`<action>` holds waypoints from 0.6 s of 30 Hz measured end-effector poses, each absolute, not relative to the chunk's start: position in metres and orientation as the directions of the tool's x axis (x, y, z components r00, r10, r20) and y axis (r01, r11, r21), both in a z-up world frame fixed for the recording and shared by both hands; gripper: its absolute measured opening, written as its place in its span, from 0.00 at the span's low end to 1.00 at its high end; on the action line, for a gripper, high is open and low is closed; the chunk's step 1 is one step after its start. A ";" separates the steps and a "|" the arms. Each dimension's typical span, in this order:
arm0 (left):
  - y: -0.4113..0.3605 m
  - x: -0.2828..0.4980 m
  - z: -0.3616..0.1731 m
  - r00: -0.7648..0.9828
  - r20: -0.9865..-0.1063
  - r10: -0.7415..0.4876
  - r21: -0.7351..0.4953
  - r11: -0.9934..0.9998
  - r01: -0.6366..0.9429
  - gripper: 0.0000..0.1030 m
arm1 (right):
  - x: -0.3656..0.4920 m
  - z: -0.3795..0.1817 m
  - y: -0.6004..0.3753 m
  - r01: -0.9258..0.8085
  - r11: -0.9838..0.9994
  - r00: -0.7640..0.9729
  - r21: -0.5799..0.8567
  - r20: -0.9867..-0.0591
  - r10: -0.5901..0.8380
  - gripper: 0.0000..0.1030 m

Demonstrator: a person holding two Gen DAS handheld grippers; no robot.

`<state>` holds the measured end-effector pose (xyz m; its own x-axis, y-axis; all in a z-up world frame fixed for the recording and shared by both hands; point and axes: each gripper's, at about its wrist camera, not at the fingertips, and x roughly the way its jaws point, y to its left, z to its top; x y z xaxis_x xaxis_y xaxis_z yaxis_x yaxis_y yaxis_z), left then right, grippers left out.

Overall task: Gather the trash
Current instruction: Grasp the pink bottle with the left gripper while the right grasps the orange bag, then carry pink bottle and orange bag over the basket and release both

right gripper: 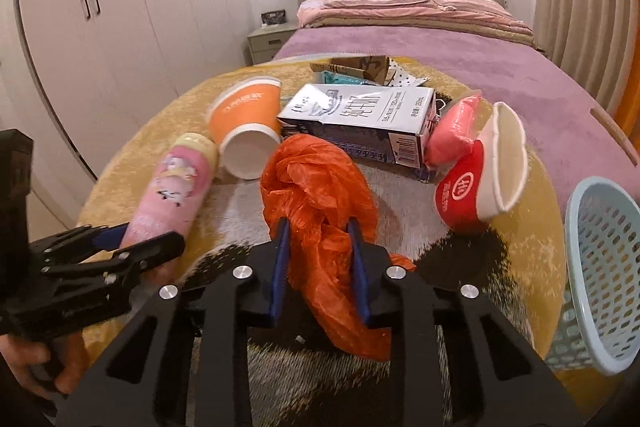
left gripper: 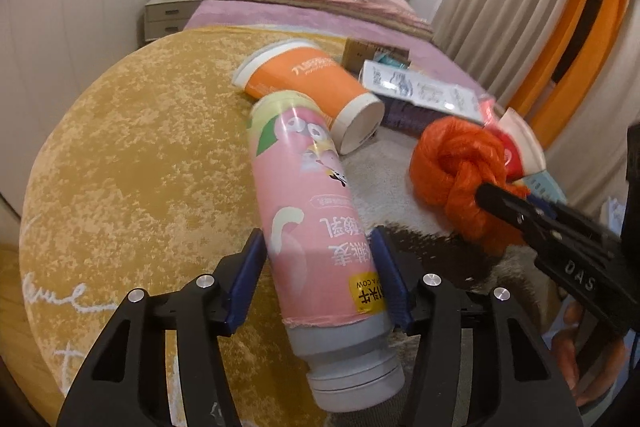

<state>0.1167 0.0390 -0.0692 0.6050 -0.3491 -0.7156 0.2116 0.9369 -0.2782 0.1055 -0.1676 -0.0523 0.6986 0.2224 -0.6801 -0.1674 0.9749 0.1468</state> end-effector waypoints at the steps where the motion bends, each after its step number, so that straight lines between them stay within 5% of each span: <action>1: 0.040 0.115 -0.067 0.610 -0.706 -0.359 -0.289 0.933 0.214 0.50 | 0.102 -0.049 -0.169 -0.168 0.973 0.701 0.160 -0.674 0.232 0.19; 18: 0.016 0.090 -0.014 0.669 -0.563 -0.486 -0.337 0.874 0.351 0.47 | 0.041 0.001 -0.207 -0.127 0.976 0.812 0.179 -0.546 0.206 0.18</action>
